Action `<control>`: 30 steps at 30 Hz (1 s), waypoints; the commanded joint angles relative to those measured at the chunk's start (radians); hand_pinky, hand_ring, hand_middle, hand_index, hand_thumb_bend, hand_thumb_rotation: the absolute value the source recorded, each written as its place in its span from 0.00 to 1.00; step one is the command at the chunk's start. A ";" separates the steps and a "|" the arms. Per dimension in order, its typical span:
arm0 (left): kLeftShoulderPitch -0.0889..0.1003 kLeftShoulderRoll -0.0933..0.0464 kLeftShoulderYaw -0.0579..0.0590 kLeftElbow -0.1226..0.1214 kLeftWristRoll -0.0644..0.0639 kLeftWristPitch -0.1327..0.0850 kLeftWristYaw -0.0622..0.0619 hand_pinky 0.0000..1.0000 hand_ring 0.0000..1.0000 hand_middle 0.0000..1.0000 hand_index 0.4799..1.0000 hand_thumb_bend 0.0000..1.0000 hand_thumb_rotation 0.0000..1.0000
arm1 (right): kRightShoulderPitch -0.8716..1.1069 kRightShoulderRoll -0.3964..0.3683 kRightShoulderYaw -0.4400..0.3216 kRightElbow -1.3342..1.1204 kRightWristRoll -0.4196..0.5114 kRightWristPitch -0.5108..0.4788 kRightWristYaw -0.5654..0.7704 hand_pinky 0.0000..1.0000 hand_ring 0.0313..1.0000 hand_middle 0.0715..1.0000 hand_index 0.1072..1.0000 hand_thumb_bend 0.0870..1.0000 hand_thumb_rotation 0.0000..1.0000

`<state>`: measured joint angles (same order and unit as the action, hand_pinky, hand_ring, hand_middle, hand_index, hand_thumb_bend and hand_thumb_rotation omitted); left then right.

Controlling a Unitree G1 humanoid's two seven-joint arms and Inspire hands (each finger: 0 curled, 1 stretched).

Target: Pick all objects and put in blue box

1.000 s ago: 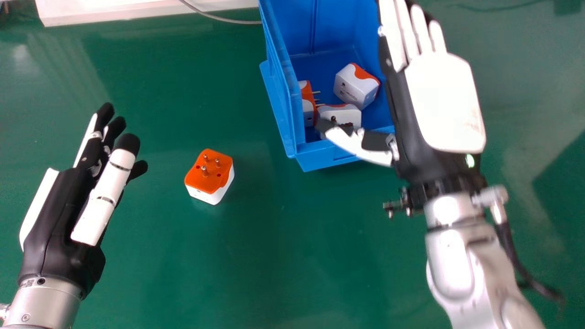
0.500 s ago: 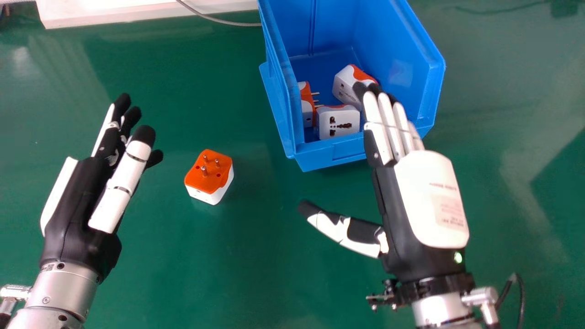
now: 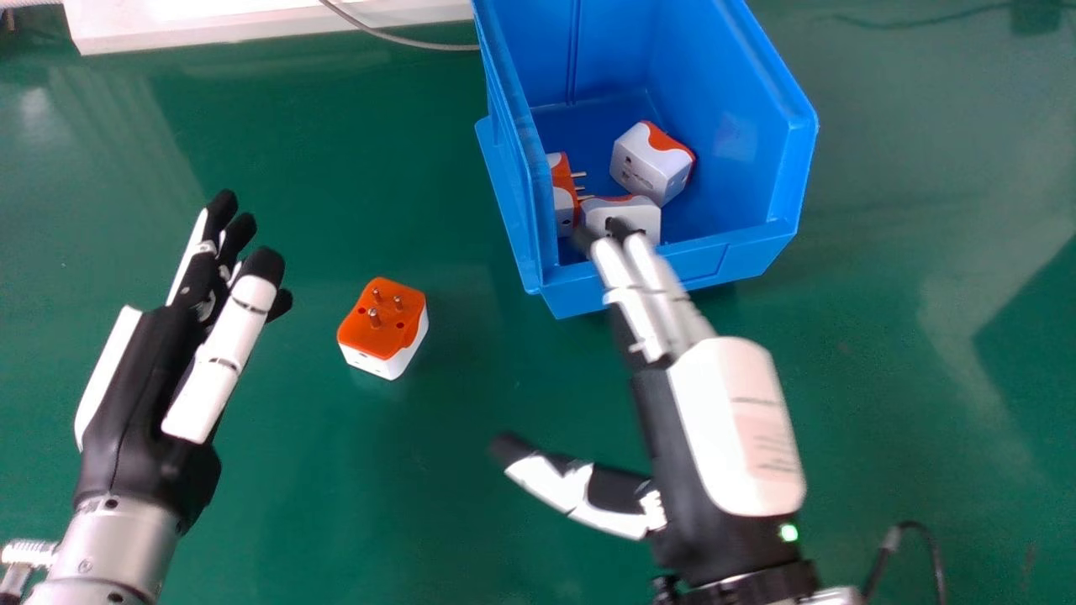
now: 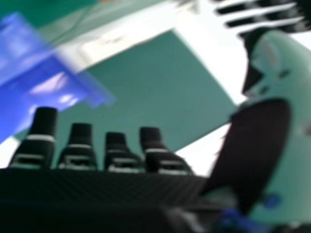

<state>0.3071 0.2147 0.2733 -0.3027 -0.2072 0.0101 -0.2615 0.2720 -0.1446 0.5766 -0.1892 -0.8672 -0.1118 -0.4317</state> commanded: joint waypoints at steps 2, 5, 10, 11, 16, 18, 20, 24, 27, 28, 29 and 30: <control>0.028 -0.006 0.020 -0.052 -0.013 0.002 0.018 0.90 0.97 1.00 1.00 0.45 0.73 | -0.055 0.019 0.029 0.027 0.015 -0.049 0.028 0.76 0.89 0.91 0.85 0.31 0.31; 0.036 -0.012 0.023 -0.059 -0.014 0.014 0.035 0.90 0.97 1.00 1.00 0.44 0.73 | -0.101 0.033 0.054 0.084 0.018 -0.078 0.035 0.72 0.85 0.87 0.82 0.33 0.31; 0.044 -0.019 0.019 -0.078 -0.010 0.033 0.057 0.90 0.97 1.00 1.00 0.44 0.72 | -0.162 0.050 0.087 0.153 0.006 -0.092 0.050 0.68 0.81 0.83 0.78 0.34 0.30; 0.047 -0.020 0.018 -0.084 -0.011 0.036 0.060 0.90 0.97 1.00 1.00 0.44 0.72 | -0.178 0.053 0.092 0.165 0.004 -0.096 0.052 0.67 0.81 0.83 0.78 0.34 0.30; 0.061 -0.025 0.021 -0.100 -0.013 0.041 0.062 0.89 0.97 1.00 1.00 0.44 0.72 | -0.267 0.061 0.092 0.215 0.020 -0.104 0.093 0.65 0.79 0.81 0.76 0.35 0.29; 0.069 -0.026 0.024 -0.103 -0.017 0.039 0.061 0.90 0.97 1.00 1.00 0.44 0.72 | -0.336 0.067 0.081 0.260 0.027 -0.098 0.122 0.65 0.79 0.81 0.76 0.35 0.29; 0.072 -0.026 0.024 -0.105 -0.018 0.038 0.061 0.90 0.98 1.00 1.00 0.43 0.72 | -0.388 0.069 0.072 0.294 0.029 -0.092 0.147 0.66 0.79 0.81 0.76 0.36 0.29; 0.072 -0.028 0.020 -0.109 -0.013 0.040 0.066 0.90 0.98 1.00 1.00 0.42 0.72 | -0.523 0.071 0.047 0.390 0.049 -0.082 0.225 0.69 0.81 0.83 0.78 0.37 0.30; 0.077 -0.029 0.018 -0.109 -0.009 0.034 0.067 0.91 0.98 1.00 1.00 0.42 0.73 | -0.606 0.078 0.037 0.448 0.050 -0.055 0.272 0.72 0.84 0.85 0.80 0.38 0.30; 0.079 -0.029 0.018 -0.107 -0.009 0.032 0.066 0.91 0.98 1.00 1.00 0.42 0.73 | -0.632 0.080 0.034 0.466 0.044 -0.041 0.285 0.73 0.85 0.86 0.81 0.39 0.29; 0.080 -0.029 0.019 -0.106 -0.009 0.030 0.065 0.91 0.98 1.00 1.00 0.42 0.73 | -0.659 0.083 0.032 0.487 0.039 -0.030 0.292 0.74 0.86 0.87 0.83 0.40 0.29; 0.083 -0.029 0.020 -0.107 -0.009 0.029 0.064 0.91 0.98 1.00 1.00 0.41 0.74 | -0.680 0.084 0.031 0.503 0.034 -0.021 0.293 0.75 0.87 0.88 0.83 0.40 0.28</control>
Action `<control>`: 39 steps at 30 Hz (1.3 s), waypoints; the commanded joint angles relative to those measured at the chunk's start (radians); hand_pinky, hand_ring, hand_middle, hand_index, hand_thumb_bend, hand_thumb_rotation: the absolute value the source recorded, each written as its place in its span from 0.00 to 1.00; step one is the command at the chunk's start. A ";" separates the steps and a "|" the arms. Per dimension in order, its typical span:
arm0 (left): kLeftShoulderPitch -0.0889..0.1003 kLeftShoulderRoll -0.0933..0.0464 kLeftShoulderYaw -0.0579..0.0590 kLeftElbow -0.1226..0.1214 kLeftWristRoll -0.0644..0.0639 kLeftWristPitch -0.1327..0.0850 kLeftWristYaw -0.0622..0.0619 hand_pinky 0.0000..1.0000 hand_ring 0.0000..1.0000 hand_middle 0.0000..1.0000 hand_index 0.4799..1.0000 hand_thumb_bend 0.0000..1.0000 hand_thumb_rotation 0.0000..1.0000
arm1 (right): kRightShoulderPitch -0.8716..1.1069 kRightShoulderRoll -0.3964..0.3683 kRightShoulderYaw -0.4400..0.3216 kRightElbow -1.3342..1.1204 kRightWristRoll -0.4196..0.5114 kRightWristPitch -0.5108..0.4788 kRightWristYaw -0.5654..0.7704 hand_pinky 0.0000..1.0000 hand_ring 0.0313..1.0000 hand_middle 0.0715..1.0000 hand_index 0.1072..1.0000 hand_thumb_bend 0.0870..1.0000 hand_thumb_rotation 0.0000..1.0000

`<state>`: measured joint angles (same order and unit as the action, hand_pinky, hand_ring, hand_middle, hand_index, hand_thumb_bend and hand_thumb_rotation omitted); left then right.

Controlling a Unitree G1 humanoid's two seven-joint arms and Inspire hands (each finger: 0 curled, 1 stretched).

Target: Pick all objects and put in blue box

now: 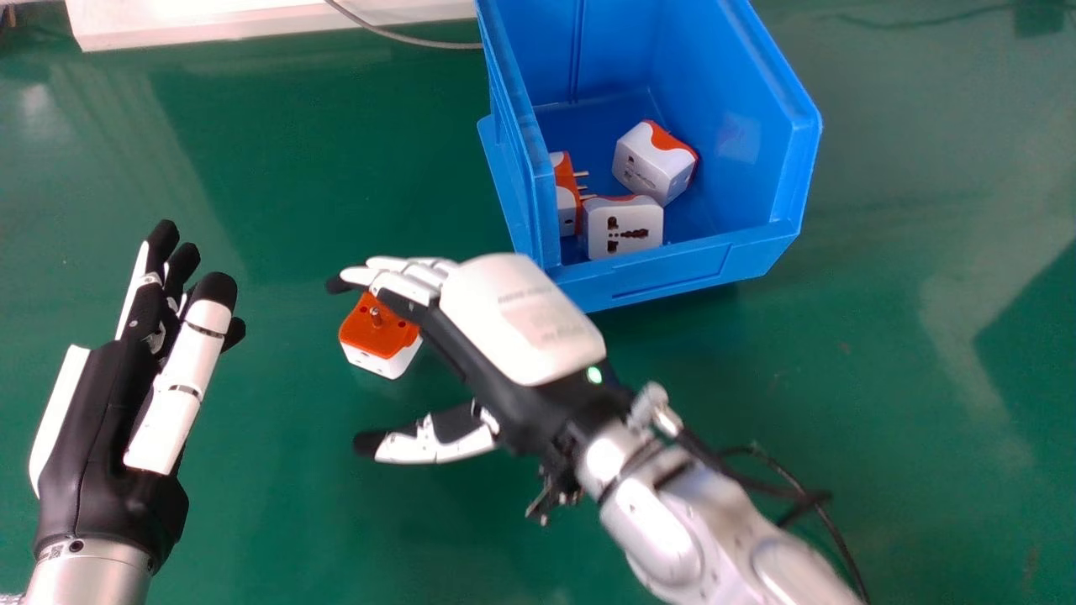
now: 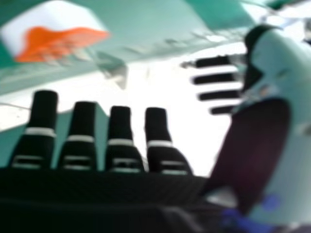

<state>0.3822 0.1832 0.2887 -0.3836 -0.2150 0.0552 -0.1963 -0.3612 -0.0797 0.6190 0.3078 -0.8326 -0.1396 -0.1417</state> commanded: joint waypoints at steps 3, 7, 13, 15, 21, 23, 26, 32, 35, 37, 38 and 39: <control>0.012 0.003 0.003 -0.038 0.000 -0.011 0.000 0.91 0.98 1.00 1.00 0.41 0.74 | -0.116 0.029 -0.013 0.074 -0.014 0.032 -0.012 0.77 0.89 0.91 0.86 0.43 0.28; 0.014 0.003 0.003 -0.029 -0.001 -0.018 -0.005 0.92 0.98 1.00 1.00 0.41 0.75 | -0.176 0.046 -0.014 0.147 -0.014 0.062 -0.037 0.78 0.91 0.93 0.88 0.44 0.28; 0.027 0.000 -0.003 -0.055 0.001 -0.014 -0.004 0.92 0.98 1.00 1.00 0.41 0.76 | -0.238 0.070 -0.004 0.240 -0.014 0.093 -0.050 0.80 0.92 0.94 0.90 0.44 0.29; 0.029 0.000 -0.005 -0.057 0.001 -0.014 -0.004 0.91 0.98 1.00 1.00 0.42 0.76 | -0.253 0.078 0.004 0.262 -0.017 0.106 -0.043 0.80 0.93 0.95 0.91 0.44 0.29; 0.039 -0.006 -0.015 -0.075 0.001 -0.009 -0.002 0.91 0.98 1.00 1.00 0.43 0.76 | -0.308 0.095 0.029 0.339 -0.014 0.121 -0.008 0.84 0.96 0.98 0.95 0.45 0.30; 0.042 -0.008 -0.018 -0.082 0.003 -0.008 -0.001 0.91 0.97 1.00 1.00 0.44 0.76 | -0.321 0.092 0.038 0.344 -0.015 0.123 0.019 0.86 0.96 0.99 0.96 0.46 0.30; 0.046 -0.009 -0.024 -0.090 0.009 -0.008 0.003 0.90 0.97 1.00 1.00 0.44 0.76 | -0.334 0.081 0.052 0.341 -0.014 0.122 0.059 0.87 0.97 1.00 0.97 0.46 0.31; 0.049 -0.012 -0.031 -0.086 0.013 -0.011 0.004 0.90 0.97 1.00 1.00 0.46 0.76 | -0.360 0.056 0.089 0.350 -0.031 0.100 0.115 0.89 0.98 1.00 0.97 0.46 0.32; 0.049 -0.014 -0.036 -0.097 0.013 -0.004 0.007 0.90 0.97 1.00 1.00 0.47 0.76 | -0.369 0.043 0.103 0.344 -0.044 0.089 0.140 0.90 0.99 1.00 0.97 0.46 0.31; 0.048 -0.014 -0.039 -0.101 0.013 0.001 0.009 0.89 0.97 1.00 1.00 0.47 0.76 | -0.366 0.038 0.105 0.334 -0.047 0.088 0.147 0.90 0.99 1.00 0.97 0.47 0.31; 0.047 -0.014 -0.040 -0.103 0.013 0.003 0.010 0.89 0.97 1.00 1.00 0.47 0.76 | -0.364 0.037 0.106 0.330 -0.048 0.088 0.149 0.89 0.99 1.00 0.97 0.47 0.31; 0.046 -0.014 -0.041 -0.104 0.013 0.005 0.011 0.89 0.97 1.00 1.00 0.47 0.76 | -0.352 0.036 0.107 0.317 -0.050 0.092 0.142 0.89 0.99 1.00 0.97 0.47 0.31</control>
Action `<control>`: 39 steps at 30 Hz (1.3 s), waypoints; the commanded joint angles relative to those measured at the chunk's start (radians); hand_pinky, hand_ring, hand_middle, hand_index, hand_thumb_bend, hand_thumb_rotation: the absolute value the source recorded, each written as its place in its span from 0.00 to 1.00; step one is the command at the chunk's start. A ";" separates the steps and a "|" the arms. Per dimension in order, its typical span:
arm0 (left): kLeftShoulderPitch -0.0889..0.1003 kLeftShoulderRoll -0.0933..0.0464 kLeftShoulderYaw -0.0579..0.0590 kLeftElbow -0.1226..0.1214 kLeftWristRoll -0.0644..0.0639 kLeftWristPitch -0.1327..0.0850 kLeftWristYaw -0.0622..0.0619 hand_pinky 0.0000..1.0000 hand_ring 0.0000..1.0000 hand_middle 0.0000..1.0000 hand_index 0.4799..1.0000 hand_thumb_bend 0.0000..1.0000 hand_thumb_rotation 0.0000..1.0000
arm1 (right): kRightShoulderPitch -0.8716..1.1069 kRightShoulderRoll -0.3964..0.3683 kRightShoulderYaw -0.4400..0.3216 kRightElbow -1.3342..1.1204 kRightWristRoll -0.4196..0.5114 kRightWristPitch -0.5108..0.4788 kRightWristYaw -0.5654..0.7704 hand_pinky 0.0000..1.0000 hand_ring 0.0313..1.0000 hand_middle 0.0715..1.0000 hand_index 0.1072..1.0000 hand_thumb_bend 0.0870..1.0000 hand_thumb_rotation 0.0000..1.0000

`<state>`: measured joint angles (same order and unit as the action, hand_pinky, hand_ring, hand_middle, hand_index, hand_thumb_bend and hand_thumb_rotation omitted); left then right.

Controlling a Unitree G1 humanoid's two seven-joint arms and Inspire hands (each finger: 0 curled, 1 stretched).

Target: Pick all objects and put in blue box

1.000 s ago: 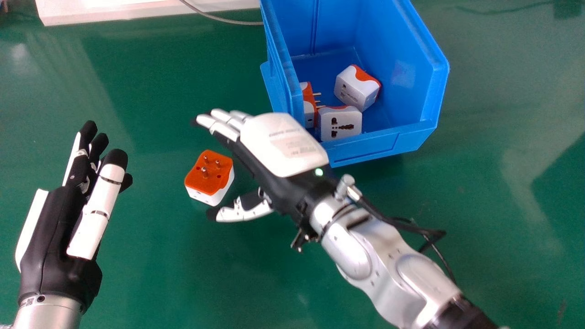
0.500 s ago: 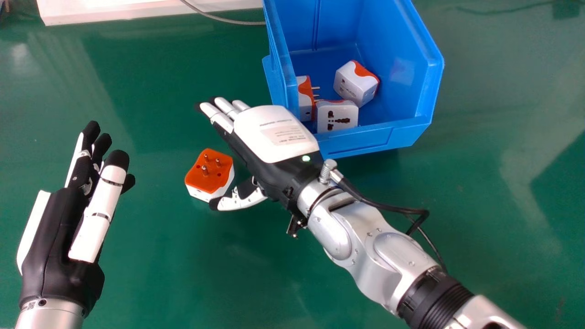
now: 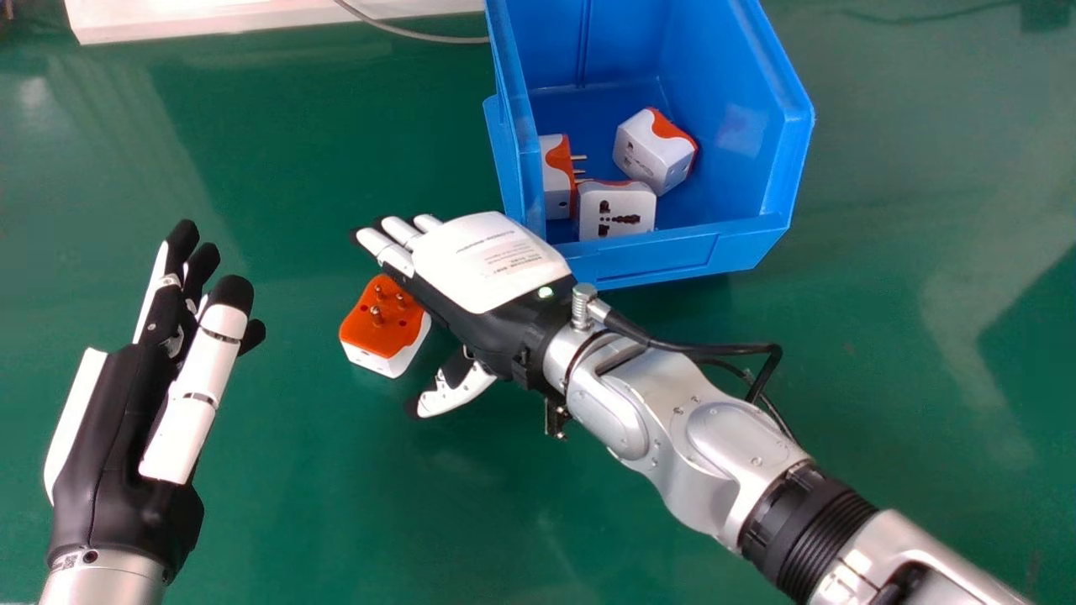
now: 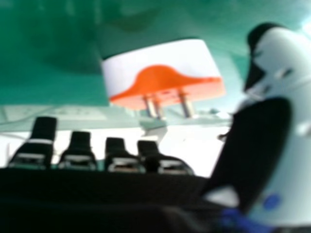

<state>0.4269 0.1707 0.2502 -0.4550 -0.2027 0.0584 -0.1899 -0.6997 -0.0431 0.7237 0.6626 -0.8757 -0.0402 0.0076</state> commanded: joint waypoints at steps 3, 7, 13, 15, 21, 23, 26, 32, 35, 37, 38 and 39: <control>-0.001 0.001 -0.003 -0.034 -0.001 0.008 0.005 0.90 0.97 1.00 1.00 0.47 0.77 | 0.018 0.001 0.002 -0.064 -0.009 0.001 -0.023 0.89 0.98 1.00 0.96 0.48 0.31; -0.006 0.001 -0.007 -0.036 0.002 0.015 0.007 0.90 0.97 1.00 1.00 0.48 0.77 | 0.046 0.007 0.004 -0.095 -0.006 0.003 -0.024 0.89 0.98 1.00 0.96 0.49 0.31; -0.011 -0.002 -0.018 -0.038 0.006 0.017 0.009 0.89 0.97 1.00 1.00 0.46 0.77 | 0.042 0.016 0.026 -0.117 -0.022 -0.007 -0.018 0.90 0.97 0.99 0.95 0.50 0.28; -0.012 -0.004 -0.023 -0.042 0.007 0.019 0.011 0.89 0.97 1.00 1.00 0.46 0.77 | 0.023 0.010 0.036 -0.108 -0.029 -0.024 -0.021 0.90 0.97 0.99 0.95 0.50 0.28; -0.014 -0.007 -0.042 -0.046 0.017 0.018 0.020 0.89 0.96 1.00 1.00 0.45 0.77 | -0.033 0.008 0.044 -0.064 -0.047 -0.080 -0.033 0.90 0.96 0.98 0.94 0.48 0.24; -0.014 -0.006 -0.044 -0.039 0.019 0.013 0.020 0.89 0.96 1.00 1.00 0.45 0.77 | -0.055 0.011 0.050 -0.039 -0.056 -0.097 -0.043 0.89 0.96 0.98 0.94 0.42 0.22; -0.010 -0.008 -0.049 -0.038 0.024 0.008 0.021 0.89 0.96 1.00 1.00 0.46 0.77 | -0.085 0.007 0.062 -0.004 -0.073 -0.123 -0.066 0.89 0.96 0.98 0.94 0.30 0.16; -0.002 -0.014 -0.053 -0.039 0.040 0.013 0.031 0.89 0.96 1.00 1.00 0.44 0.77 | -0.133 -0.008 0.082 0.038 -0.109 -0.164 -0.086 0.89 0.96 0.98 0.92 0.20 0.05; 0.002 -0.018 -0.055 -0.051 0.051 0.032 0.042 0.89 0.96 1.00 1.00 0.42 0.77 | -0.158 -0.016 0.089 0.058 -0.129 -0.178 -0.088 0.89 0.96 0.97 0.92 0.19 0.03; 0.009 -0.022 -0.058 -0.070 0.055 0.048 0.053 0.89 0.97 1.00 1.00 0.42 0.77 | -0.174 -0.023 0.096 0.070 -0.140 -0.184 -0.091 0.90 0.96 0.97 0.92 0.19 0.02; 0.013 -0.025 -0.059 -0.080 0.055 0.058 0.058 0.89 0.97 1.00 1.00 0.42 0.77 | -0.182 -0.026 0.100 0.077 -0.146 -0.187 -0.092 0.90 0.96 0.97 0.92 0.19 0.02; 0.017 -0.028 -0.061 -0.088 0.056 0.066 0.063 0.89 0.97 1.00 1.00 0.41 0.77 | -0.188 -0.028 0.102 0.083 -0.150 -0.189 -0.090 0.91 0.96 0.97 0.92 0.19 0.02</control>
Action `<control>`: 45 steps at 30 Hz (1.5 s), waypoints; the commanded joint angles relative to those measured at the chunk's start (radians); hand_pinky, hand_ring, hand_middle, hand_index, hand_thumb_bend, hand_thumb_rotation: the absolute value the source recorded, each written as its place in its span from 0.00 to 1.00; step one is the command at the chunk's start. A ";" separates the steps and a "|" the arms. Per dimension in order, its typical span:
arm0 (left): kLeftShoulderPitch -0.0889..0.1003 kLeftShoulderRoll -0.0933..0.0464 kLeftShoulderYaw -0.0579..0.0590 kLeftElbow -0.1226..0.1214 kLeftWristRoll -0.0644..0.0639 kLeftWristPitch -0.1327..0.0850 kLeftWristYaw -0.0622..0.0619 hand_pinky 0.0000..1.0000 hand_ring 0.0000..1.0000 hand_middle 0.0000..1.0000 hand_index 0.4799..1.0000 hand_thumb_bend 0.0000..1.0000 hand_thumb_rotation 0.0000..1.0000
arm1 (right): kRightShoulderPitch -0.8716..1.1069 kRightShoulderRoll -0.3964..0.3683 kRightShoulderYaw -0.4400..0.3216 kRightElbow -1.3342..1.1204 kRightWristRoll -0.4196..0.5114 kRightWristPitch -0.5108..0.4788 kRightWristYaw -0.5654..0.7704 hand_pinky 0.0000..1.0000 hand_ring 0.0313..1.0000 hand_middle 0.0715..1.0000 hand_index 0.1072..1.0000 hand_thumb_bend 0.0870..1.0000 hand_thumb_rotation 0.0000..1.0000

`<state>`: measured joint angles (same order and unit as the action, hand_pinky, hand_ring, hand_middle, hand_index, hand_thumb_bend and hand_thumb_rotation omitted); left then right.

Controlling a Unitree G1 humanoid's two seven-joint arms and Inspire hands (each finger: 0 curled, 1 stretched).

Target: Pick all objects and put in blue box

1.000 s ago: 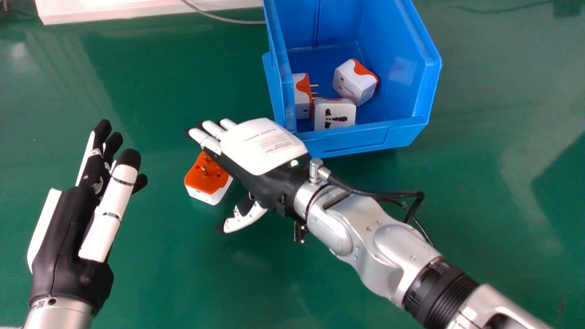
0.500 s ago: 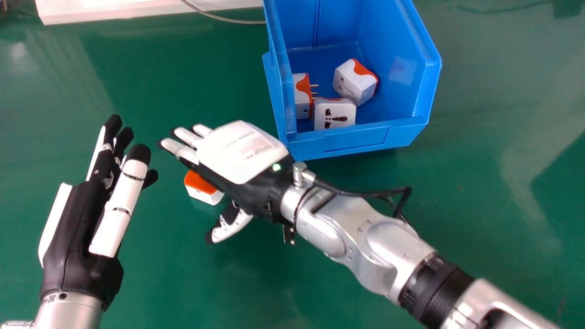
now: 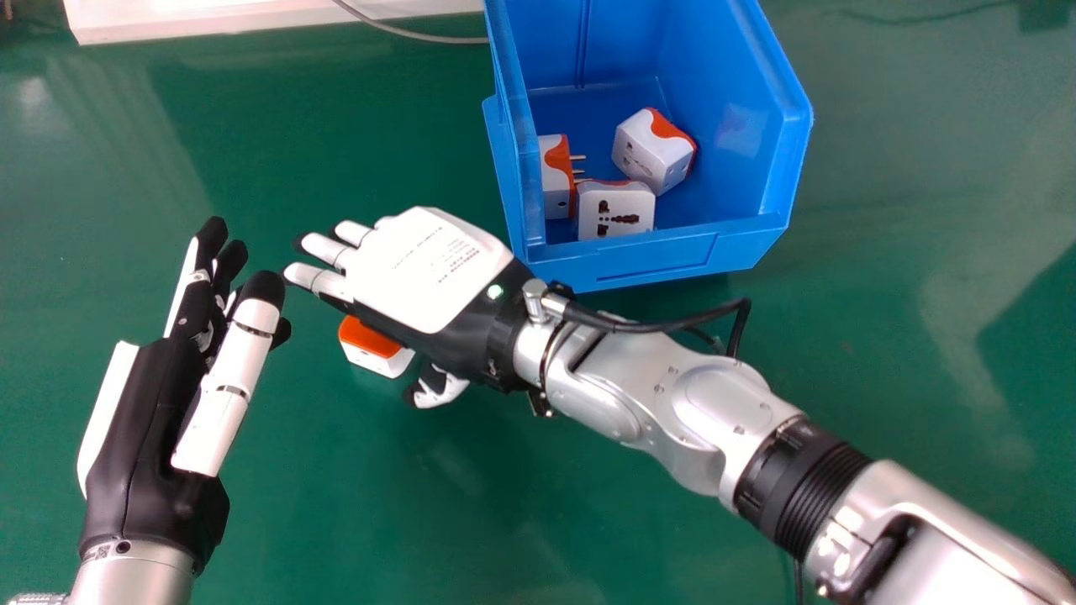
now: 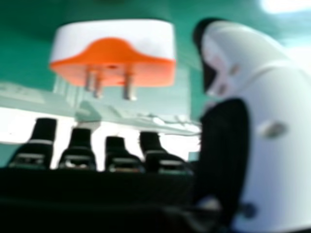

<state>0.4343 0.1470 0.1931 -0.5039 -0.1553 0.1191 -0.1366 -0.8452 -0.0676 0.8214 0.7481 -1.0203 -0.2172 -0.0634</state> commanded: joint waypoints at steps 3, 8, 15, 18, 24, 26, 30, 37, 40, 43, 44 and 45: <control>0.014 -0.010 -0.006 -0.053 0.007 0.024 0.018 0.90 0.97 1.00 1.00 0.39 0.79 | -0.051 -0.005 0.006 0.007 -0.015 -0.016 -0.013 0.92 0.96 0.97 0.92 0.21 0.01; 0.029 -0.026 -0.012 -0.082 0.011 0.047 0.036 0.90 0.97 1.00 1.00 0.38 0.81 | -0.061 -0.005 0.014 0.010 -0.023 -0.010 0.012 0.93 0.96 0.97 0.91 0.24 0.00; 0.054 -0.053 -0.036 -0.126 0.035 0.061 0.072 0.90 0.97 1.00 1.00 0.38 0.81 | -0.074 -0.007 0.023 0.025 -0.024 -0.011 0.030 0.94 0.97 0.97 0.91 0.30 0.03; 0.062 -0.067 -0.054 -0.144 0.048 0.066 0.085 0.90 0.97 1.00 1.00 0.38 0.82 | -0.068 -0.014 0.022 0.021 -0.021 -0.014 0.035 0.94 0.97 0.97 0.90 0.31 0.05; 0.075 -0.071 -0.075 -0.161 0.054 0.066 0.094 0.91 0.97 1.00 1.00 0.38 0.82 | -0.066 -0.024 0.026 0.016 -0.024 -0.017 0.036 0.94 0.97 0.96 0.88 0.35 0.07; 0.077 -0.071 -0.079 -0.165 0.055 0.068 0.095 0.91 0.97 1.00 1.00 0.38 0.82 | -0.067 -0.028 0.029 0.015 -0.024 -0.019 0.039 0.93 0.96 0.96 0.88 0.37 0.08; 0.079 -0.071 -0.083 -0.163 0.052 0.066 0.095 0.91 0.97 1.00 1.00 0.39 0.83 | -0.072 -0.029 0.037 0.018 -0.029 -0.018 0.033 0.91 0.96 0.96 0.87 0.38 0.08; 0.085 -0.072 -0.088 -0.163 0.052 0.058 0.097 0.90 0.97 1.00 1.00 0.39 0.83 | -0.097 -0.007 0.041 0.064 -0.040 -0.026 0.021 0.88 0.94 0.94 0.86 0.39 0.07; 0.093 -0.074 -0.094 -0.167 0.056 0.050 0.098 0.90 0.97 1.00 1.00 0.39 0.83 | -0.106 -0.001 0.044 0.077 -0.043 -0.027 0.022 0.87 0.94 0.94 0.86 0.41 0.05; 0.098 -0.075 -0.098 -0.167 0.063 0.042 0.098 0.90 0.97 1.00 1.00 0.39 0.82 | -0.113 0.004 0.043 0.088 -0.044 -0.028 0.019 0.87 0.94 0.94 0.86 0.42 0.02; 0.098 -0.075 -0.098 -0.165 0.065 0.040 0.098 0.90 0.97 1.00 1.00 0.39 0.82 | -0.115 0.005 0.043 0.091 -0.044 -0.028 0.018 0.86 0.94 0.94 0.86 0.42 0.02; 0.098 -0.075 -0.098 -0.162 0.068 0.037 0.098 0.90 0.97 1.00 1.00 0.39 0.82 | -0.116 0.006 0.043 0.094 -0.044 -0.027 0.016 0.86 0.94 0.94 0.86 0.42 0.02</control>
<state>0.5266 0.0750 0.0999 -0.6420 -0.0975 0.1837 -0.0411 -0.9239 -0.0713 0.8675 0.8461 -1.0656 -0.2397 -0.0271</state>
